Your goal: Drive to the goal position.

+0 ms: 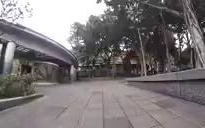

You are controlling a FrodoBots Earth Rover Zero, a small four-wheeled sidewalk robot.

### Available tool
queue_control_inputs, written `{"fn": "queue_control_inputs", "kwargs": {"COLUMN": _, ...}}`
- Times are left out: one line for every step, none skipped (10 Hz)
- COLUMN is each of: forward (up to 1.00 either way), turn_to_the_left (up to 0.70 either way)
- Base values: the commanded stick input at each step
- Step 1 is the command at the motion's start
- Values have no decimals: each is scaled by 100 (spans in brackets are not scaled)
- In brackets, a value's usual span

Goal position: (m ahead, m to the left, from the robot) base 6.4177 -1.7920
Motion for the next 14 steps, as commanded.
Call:
{"fn": "queue_control_inputs", "kwargs": {"forward": 70, "turn_to_the_left": 0}}
{"fn": "queue_control_inputs", "kwargs": {"forward": 70, "turn_to_the_left": 0}}
{"fn": "queue_control_inputs", "kwargs": {"forward": 70, "turn_to_the_left": 0}}
{"fn": "queue_control_inputs", "kwargs": {"forward": 70, "turn_to_the_left": 0}}
{"fn": "queue_control_inputs", "kwargs": {"forward": 70, "turn_to_the_left": 0}}
{"fn": "queue_control_inputs", "kwargs": {"forward": 70, "turn_to_the_left": 0}}
{"fn": "queue_control_inputs", "kwargs": {"forward": 70, "turn_to_the_left": 0}}
{"fn": "queue_control_inputs", "kwargs": {"forward": 70, "turn_to_the_left": 0}}
{"fn": "queue_control_inputs", "kwargs": {"forward": 70, "turn_to_the_left": 0}}
{"fn": "queue_control_inputs", "kwargs": {"forward": 70, "turn_to_the_left": 0}}
{"fn": "queue_control_inputs", "kwargs": {"forward": 70, "turn_to_the_left": 0}}
{"fn": "queue_control_inputs", "kwargs": {"forward": 70, "turn_to_the_left": 0}}
{"fn": "queue_control_inputs", "kwargs": {"forward": 70, "turn_to_the_left": 0}}
{"fn": "queue_control_inputs", "kwargs": {"forward": 70, "turn_to_the_left": 0}}
